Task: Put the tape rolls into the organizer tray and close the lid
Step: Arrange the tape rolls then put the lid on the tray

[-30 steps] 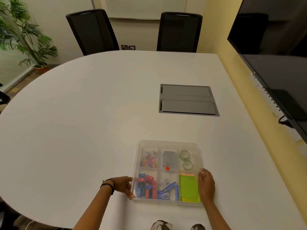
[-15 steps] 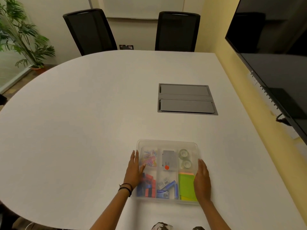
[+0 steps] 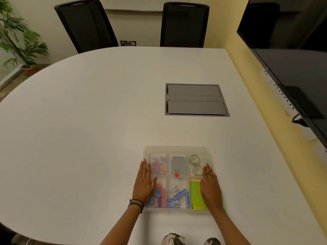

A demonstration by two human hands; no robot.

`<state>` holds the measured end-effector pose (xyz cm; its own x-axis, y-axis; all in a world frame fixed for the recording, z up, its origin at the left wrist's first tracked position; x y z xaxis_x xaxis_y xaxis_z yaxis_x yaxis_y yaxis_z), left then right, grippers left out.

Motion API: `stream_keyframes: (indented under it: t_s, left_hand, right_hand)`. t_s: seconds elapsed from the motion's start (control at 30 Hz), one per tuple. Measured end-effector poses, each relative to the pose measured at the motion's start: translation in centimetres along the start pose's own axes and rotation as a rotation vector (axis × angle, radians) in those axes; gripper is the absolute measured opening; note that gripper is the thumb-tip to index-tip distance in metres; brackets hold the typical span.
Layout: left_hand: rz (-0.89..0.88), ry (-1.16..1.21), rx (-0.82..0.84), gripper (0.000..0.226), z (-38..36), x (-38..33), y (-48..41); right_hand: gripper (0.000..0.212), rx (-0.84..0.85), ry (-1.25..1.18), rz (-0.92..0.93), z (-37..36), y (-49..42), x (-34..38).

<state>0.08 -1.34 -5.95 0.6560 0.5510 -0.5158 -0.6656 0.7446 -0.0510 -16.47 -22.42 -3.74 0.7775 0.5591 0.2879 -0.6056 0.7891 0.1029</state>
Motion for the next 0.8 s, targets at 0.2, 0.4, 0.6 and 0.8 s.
stream_keyframes:
  t_s: [0.2,0.4,0.6,0.8]
  left_hand:
    - [-0.006,0.019,-0.008,0.069,0.0,-0.1,-0.2]
    - [0.001,0.006,0.002,0.07,0.0,0.0,-0.3]
    - [0.009,-0.065,0.025,0.065,0.4,0.0,-0.4]
    - [-0.204,-0.135,0.026,0.065,1.2,-1.3,-4.1]
  right_hand:
    - [0.052,0.007,0.012,0.0,-0.4,-0.3,-0.3]
    - [0.051,0.023,-0.022,-0.007,-0.4,-0.7,0.0]
    - [0.034,-0.077,-0.046,-0.057,0.5,-2.1,0.6]
    - [0.046,-0.075,0.108,0.069,0.2,-2.4,1.5]
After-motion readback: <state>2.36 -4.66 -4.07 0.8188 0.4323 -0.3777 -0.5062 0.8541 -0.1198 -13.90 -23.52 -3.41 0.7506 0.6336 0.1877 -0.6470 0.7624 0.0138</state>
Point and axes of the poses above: each hand's wrist, its own y-axis away from the middle knuckle, its own z-axis out of the back of the hand, x = y × z, the point moved 6 cm from there along -y, towards the middle knuckle, and after that the axes turned 13 degrees about -z, right-handed, at the moved point
